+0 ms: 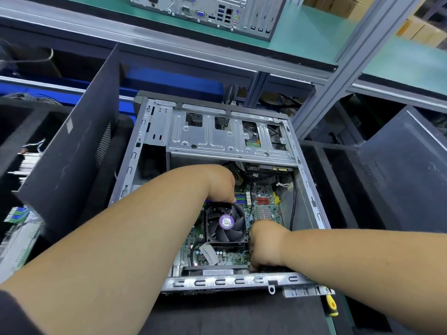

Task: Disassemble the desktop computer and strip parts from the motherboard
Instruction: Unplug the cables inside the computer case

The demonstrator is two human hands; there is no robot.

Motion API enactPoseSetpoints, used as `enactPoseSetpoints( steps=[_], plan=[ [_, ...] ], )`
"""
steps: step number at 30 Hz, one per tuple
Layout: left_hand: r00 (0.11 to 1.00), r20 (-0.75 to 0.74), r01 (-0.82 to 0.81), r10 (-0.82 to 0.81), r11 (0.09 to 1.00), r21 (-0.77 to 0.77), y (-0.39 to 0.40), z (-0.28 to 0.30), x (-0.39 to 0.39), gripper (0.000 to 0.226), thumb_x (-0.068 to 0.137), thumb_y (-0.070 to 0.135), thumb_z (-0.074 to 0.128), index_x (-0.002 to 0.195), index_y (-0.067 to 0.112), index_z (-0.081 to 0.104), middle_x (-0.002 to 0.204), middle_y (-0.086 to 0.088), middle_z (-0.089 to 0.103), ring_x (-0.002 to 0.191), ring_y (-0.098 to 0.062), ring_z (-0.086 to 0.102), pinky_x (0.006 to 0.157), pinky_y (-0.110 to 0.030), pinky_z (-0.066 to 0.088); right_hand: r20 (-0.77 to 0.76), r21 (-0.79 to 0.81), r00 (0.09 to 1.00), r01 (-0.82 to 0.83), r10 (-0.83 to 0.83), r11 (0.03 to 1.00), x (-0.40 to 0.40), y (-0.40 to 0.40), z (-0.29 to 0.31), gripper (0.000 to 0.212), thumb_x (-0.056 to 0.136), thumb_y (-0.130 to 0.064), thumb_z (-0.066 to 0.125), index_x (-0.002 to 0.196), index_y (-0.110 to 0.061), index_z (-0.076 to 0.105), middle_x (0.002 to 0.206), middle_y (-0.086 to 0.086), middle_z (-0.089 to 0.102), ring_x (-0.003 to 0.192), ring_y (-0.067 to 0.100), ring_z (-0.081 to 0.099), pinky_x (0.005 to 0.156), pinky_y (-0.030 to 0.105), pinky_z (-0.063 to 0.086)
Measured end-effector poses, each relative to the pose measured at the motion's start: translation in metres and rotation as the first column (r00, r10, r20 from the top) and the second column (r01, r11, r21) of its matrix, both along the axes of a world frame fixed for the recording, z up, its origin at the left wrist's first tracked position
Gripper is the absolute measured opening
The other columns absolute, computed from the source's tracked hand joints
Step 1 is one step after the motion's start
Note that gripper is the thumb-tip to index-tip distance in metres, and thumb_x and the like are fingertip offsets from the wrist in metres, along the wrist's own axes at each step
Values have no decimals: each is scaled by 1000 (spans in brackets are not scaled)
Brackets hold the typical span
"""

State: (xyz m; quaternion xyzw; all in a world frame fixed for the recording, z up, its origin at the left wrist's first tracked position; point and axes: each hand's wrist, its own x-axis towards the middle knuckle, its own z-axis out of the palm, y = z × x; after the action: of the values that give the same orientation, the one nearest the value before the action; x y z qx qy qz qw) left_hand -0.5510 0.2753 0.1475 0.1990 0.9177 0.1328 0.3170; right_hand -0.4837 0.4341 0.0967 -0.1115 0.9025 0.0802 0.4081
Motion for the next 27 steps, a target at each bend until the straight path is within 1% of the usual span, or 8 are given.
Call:
enactPoseSetpoints(
  steps=[2, 4, 8, 12, 15, 19, 23, 27],
  plan=[
    [1000, 1, -6, 6, 1000, 6, 0, -1, -1, 30, 95, 32, 55, 113, 11, 67, 116, -6, 65, 108, -25, 59, 92, -35, 48, 18, -31, 999, 45, -44, 999, -1, 0, 3, 27, 74, -30, 84, 85, -9, 70, 76, 4, 61, 71, 22, 57, 72, 31, 56],
    [1000, 5, -12, 12, 1000, 14, 0, -1, -1, 30, 95, 32, 56, 112, 11, 67, 116, -6, 65, 108, -25, 59, 92, -36, 48, 45, -40, 996, 78, -76, 996, -1, 0, 6, 27, 73, -30, 85, 83, -11, 69, 76, 4, 63, 69, 21, 58, 72, 30, 56],
    [1000, 3, -5, 5, 1000, 13, 0, 1, 0, 30, 95, 33, 56, 115, 13, 66, 117, -4, 64, 108, -23, 58, 94, -35, 48, 57, -34, 994, 100, -98, 994, 0, -1, 7, 30, 77, -29, 83, 91, -4, 75, 78, 5, 66, 70, 21, 59, 77, 31, 58],
    [999, -17, 27, -27, 1000, -14, -1, 2, 2, 32, 96, 34, 53, 114, 11, 66, 117, -5, 65, 109, -24, 59, 94, -35, 48, 119, 32, 988, 97, -100, 995, 0, -3, 9, 27, 81, -27, 79, 97, -6, 78, 83, 5, 71, 69, 19, 61, 80, 30, 57],
    [999, -29, 38, -38, 999, -21, 1, 2, 2, 32, 96, 34, 53, 115, 12, 66, 118, -4, 64, 108, -23, 58, 93, -34, 47, 124, -7, 982, 141, -139, 990, -1, -3, 8, 30, 80, -26, 81, 98, -3, 77, 96, 10, 76, 72, 20, 63, 82, 32, 57],
    [998, -31, 45, -46, 999, -30, 1, 3, 2, 32, 96, 34, 53, 117, 13, 65, 118, -4, 64, 108, -23, 58, 92, -33, 47, 167, -18, 971, 178, -173, 984, -2, -1, 8, 31, 82, -27, 80, 100, -3, 76, 100, 10, 76, 74, 15, 65, 86, 31, 55],
    [998, -28, 47, -48, 998, -36, 1, 2, 2, 32, 96, 35, 54, 116, 13, 65, 118, -3, 64, 108, -23, 58, 94, -34, 47, 135, 40, 986, 93, -98, 995, -2, -3, 8, 31, 83, -33, 78, 99, -7, 78, 98, 6, 77, 71, 16, 62, 84, 28, 56],
    [999, -28, 44, -45, 999, -32, 1, 2, 1, 32, 96, 35, 54, 116, 13, 65, 117, -3, 64, 107, -23, 58, 90, -32, 46, 207, -17, 962, 187, -180, 982, -6, -2, 10, 22, 81, -23, 81, 90, -4, 74, 94, 10, 76, 72, 17, 65, 87, 33, 58]
  ],
)
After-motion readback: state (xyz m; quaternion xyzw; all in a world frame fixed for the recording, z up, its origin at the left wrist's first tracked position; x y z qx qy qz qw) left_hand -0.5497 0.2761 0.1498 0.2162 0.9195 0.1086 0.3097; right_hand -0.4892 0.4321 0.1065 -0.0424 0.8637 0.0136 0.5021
